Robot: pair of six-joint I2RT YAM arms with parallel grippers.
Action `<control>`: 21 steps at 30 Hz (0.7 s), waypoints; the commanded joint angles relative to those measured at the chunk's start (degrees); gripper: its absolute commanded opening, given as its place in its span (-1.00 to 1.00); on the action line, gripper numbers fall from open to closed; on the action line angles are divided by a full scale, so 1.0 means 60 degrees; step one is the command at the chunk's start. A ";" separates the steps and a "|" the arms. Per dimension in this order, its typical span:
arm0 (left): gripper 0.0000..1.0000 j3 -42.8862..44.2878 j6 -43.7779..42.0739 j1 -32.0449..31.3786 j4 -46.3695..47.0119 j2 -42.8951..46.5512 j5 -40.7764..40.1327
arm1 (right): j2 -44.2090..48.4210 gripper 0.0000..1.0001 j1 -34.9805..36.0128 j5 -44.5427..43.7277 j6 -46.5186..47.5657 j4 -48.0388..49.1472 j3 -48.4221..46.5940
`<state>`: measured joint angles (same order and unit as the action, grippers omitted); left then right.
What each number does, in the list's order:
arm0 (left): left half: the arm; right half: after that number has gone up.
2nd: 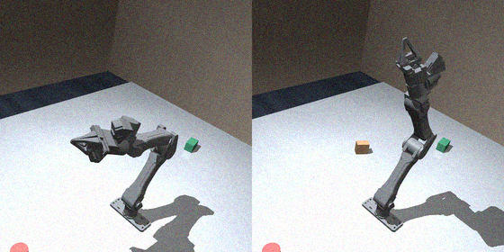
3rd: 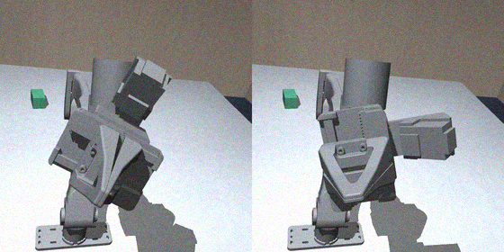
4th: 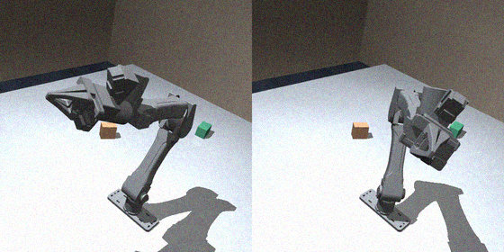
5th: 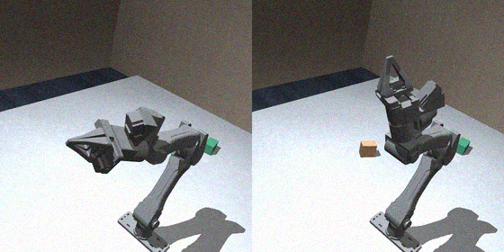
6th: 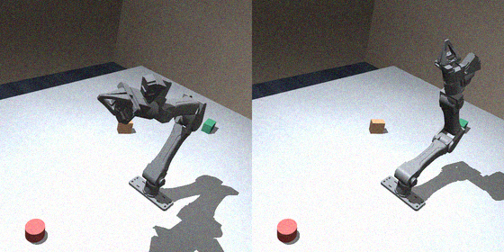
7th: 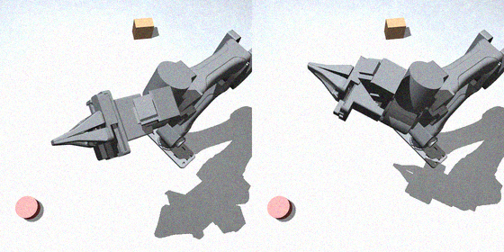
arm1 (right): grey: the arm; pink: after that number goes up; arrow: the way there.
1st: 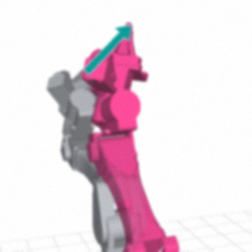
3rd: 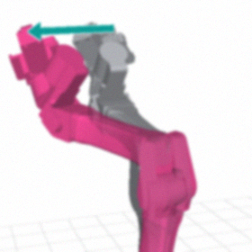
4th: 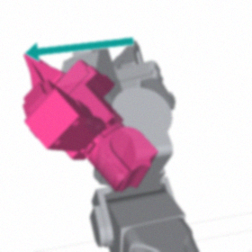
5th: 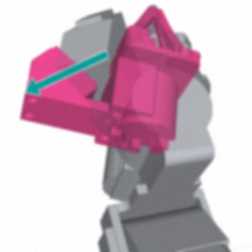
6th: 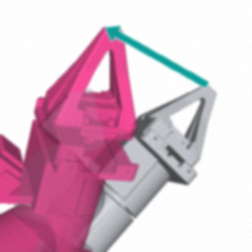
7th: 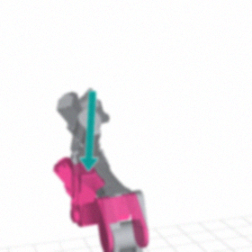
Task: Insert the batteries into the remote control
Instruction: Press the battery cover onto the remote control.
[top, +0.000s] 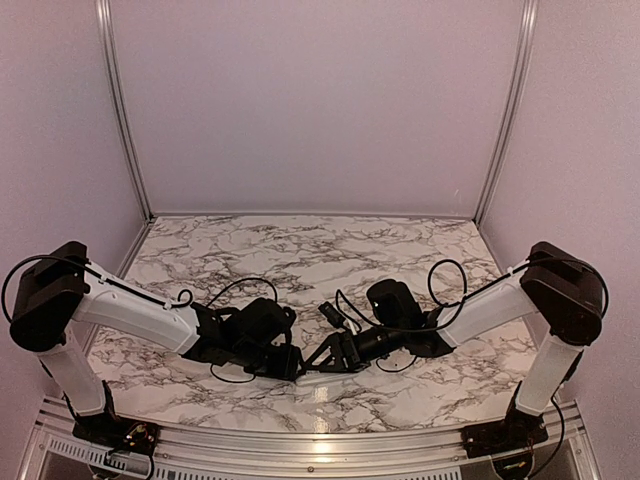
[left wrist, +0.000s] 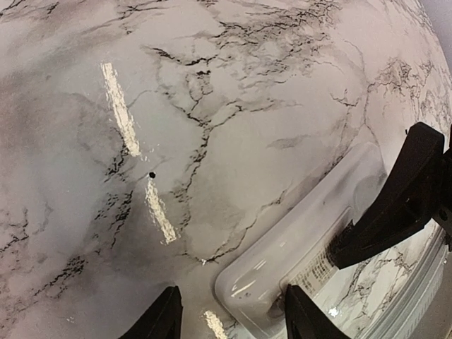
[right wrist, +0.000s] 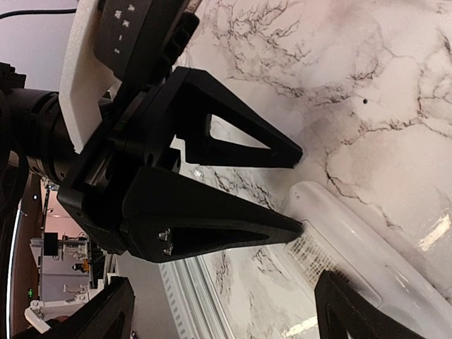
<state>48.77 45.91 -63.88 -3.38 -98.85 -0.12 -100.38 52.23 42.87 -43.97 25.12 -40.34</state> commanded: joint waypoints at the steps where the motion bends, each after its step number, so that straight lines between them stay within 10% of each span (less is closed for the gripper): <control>1: 0.01 -0.0033 -0.0076 -0.0062 -0.0967 -0.0137 -0.0147 | -0.0149 0.74 0.0026 -0.0246 -0.0154 -0.0558 0.0215; 21: -0.44 -0.0075 -0.0033 -0.0033 -0.1383 -0.0039 -0.0330 | -0.0227 0.72 -0.0034 -0.0275 -0.0187 -0.0560 0.0266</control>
<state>49.36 46.72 -64.18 -3.97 -98.70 -0.36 -100.38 52.12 42.85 -44.38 25.28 -40.23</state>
